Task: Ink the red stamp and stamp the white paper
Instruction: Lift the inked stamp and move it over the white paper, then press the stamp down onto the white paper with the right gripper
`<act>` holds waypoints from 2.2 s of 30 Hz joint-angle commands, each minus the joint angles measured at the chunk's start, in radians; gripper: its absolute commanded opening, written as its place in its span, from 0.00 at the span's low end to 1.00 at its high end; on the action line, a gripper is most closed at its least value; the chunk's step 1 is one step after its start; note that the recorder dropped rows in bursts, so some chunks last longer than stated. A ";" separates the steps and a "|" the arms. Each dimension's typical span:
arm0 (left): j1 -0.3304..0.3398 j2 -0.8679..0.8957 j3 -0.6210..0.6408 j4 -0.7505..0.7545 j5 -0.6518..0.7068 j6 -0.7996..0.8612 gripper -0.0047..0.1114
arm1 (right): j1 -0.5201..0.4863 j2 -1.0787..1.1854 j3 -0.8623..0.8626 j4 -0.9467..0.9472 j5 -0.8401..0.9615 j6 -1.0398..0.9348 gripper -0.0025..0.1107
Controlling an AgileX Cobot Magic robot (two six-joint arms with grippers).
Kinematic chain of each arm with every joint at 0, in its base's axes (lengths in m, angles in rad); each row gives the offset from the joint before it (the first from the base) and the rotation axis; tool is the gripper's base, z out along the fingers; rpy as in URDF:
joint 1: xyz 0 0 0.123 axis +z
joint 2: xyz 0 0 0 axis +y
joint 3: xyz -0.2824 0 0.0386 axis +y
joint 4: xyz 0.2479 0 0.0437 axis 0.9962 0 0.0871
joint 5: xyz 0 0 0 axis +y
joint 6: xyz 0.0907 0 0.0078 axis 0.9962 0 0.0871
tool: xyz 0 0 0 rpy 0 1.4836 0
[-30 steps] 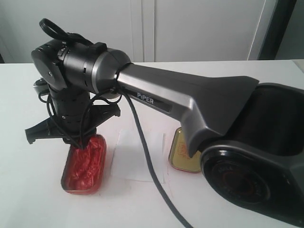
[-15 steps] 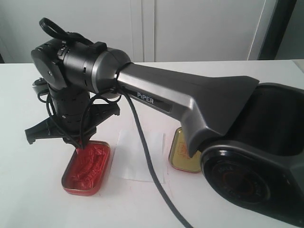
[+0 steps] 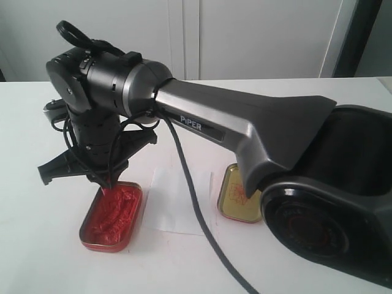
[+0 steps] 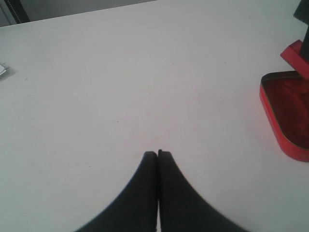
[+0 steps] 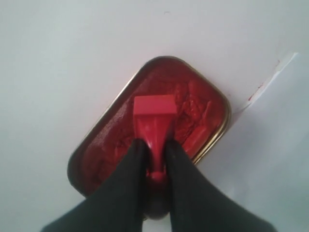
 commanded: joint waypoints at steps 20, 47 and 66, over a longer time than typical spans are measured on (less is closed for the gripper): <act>0.001 -0.003 0.003 -0.003 0.001 0.003 0.04 | -0.164 -0.043 -0.002 0.100 -0.001 -0.182 0.02; 0.001 -0.003 0.003 -0.003 0.001 0.003 0.04 | -0.284 -0.128 0.358 0.158 -0.001 -0.268 0.02; 0.001 -0.003 0.003 -0.003 0.001 0.003 0.04 | -0.284 -0.035 0.360 0.138 -0.001 -0.155 0.02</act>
